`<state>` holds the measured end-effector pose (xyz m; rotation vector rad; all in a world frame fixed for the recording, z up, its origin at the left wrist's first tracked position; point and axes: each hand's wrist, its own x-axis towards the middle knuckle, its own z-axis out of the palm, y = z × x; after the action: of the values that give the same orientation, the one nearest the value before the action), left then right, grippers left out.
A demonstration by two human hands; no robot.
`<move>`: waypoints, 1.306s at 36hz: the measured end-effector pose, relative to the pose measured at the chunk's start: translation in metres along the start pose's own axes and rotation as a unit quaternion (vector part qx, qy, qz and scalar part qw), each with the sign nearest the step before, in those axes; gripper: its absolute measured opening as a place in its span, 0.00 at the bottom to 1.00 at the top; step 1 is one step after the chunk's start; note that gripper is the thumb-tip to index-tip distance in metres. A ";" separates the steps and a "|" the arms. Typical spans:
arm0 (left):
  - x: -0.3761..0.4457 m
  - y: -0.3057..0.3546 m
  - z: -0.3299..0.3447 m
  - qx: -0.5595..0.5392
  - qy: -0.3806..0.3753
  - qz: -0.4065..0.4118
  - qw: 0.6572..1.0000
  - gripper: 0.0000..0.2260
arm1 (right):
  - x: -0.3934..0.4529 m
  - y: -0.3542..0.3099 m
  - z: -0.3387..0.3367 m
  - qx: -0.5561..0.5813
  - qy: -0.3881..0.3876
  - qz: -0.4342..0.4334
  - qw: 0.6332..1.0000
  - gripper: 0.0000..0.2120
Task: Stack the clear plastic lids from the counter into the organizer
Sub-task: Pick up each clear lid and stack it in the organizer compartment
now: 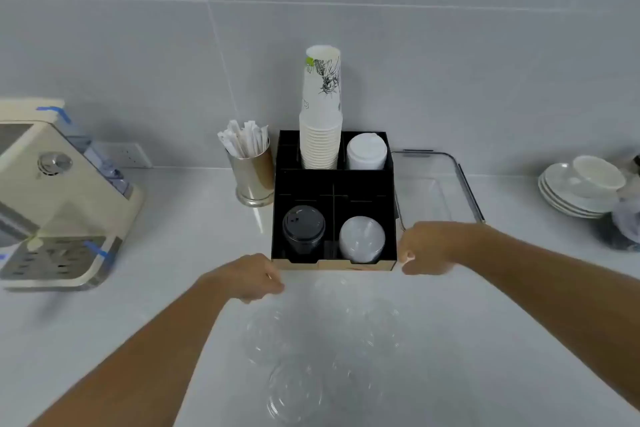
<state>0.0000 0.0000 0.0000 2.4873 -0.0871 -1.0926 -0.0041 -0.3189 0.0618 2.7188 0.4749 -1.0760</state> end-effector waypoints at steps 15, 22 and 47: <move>0.017 -0.017 0.059 -0.206 0.065 0.014 0.976 0.06 | 0.035 -0.023 0.054 0.233 -0.021 0.022 0.972 0.16; 0.024 -0.008 0.084 -0.420 0.078 -0.031 0.903 0.07 | 0.053 -0.034 0.080 0.537 0.010 0.059 0.841 0.13; 0.045 0.014 0.109 -0.511 0.076 -0.117 0.848 0.09 | 0.092 -0.065 0.097 0.726 0.024 0.132 0.675 0.06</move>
<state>-0.0457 -0.0613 -0.0916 1.5926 0.6872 -0.7111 -0.0254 -0.2648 -0.0746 3.7141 -1.4266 -1.7026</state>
